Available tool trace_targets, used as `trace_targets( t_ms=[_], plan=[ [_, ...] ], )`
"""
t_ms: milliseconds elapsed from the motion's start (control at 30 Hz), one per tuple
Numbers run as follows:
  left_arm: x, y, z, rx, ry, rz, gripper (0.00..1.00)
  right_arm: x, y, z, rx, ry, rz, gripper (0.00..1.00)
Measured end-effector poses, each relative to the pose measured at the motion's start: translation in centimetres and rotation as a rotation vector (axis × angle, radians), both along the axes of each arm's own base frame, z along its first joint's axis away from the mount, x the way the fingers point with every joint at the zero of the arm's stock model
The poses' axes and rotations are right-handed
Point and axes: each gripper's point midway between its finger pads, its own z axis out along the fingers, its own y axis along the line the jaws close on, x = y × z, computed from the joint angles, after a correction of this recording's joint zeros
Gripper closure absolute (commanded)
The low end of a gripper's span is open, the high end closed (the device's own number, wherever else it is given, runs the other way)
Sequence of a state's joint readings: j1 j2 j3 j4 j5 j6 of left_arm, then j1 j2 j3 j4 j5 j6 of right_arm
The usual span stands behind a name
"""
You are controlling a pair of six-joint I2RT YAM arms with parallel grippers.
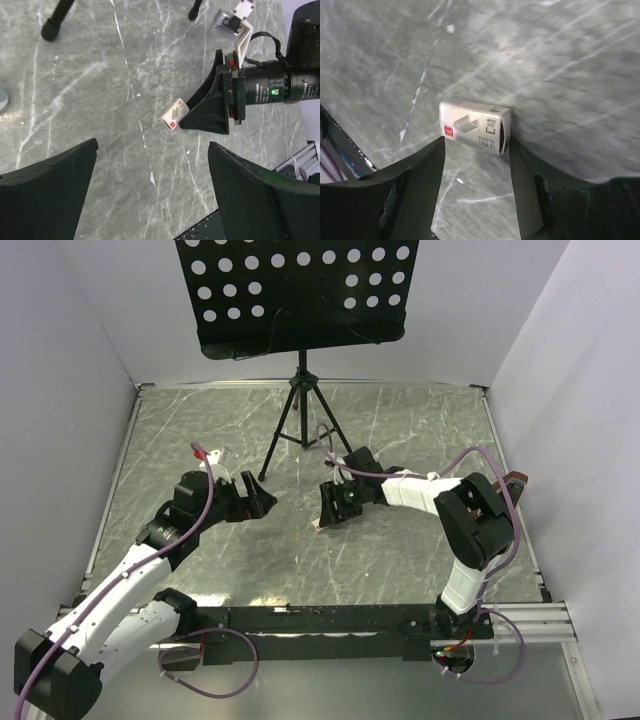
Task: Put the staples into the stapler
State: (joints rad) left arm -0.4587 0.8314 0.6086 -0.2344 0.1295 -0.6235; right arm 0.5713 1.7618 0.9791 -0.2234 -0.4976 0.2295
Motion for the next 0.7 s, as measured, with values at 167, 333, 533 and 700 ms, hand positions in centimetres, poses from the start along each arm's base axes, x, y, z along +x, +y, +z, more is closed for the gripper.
trace_targets(
  t_ms=[167, 333, 533, 700],
  plan=[
    [-0.3, -0.6, -0.3, -0.005, 0.012, -0.021, 0.03, -1.6, 0.8, 0.0, 0.006, 0.009, 0.01, 0.39],
    [-0.6, -1.0, -0.4, -0.02, 0.022, -0.026, 0.03, -1.8, -0.1, -0.1, -0.018, -0.008, -0.066, 0.42],
    [-1.0, -1.7, -1.5, -0.03, 0.059, -0.034, 0.03, -1.4, -0.5, -0.3, -0.011, -0.013, -0.176, 0.47],
    [-1.3, -2.6, -2.0, -0.035, 0.08, -0.052, 0.03, -0.8, -0.2, -0.1, 0.016, -0.02, -0.217, 0.5]
  ],
)
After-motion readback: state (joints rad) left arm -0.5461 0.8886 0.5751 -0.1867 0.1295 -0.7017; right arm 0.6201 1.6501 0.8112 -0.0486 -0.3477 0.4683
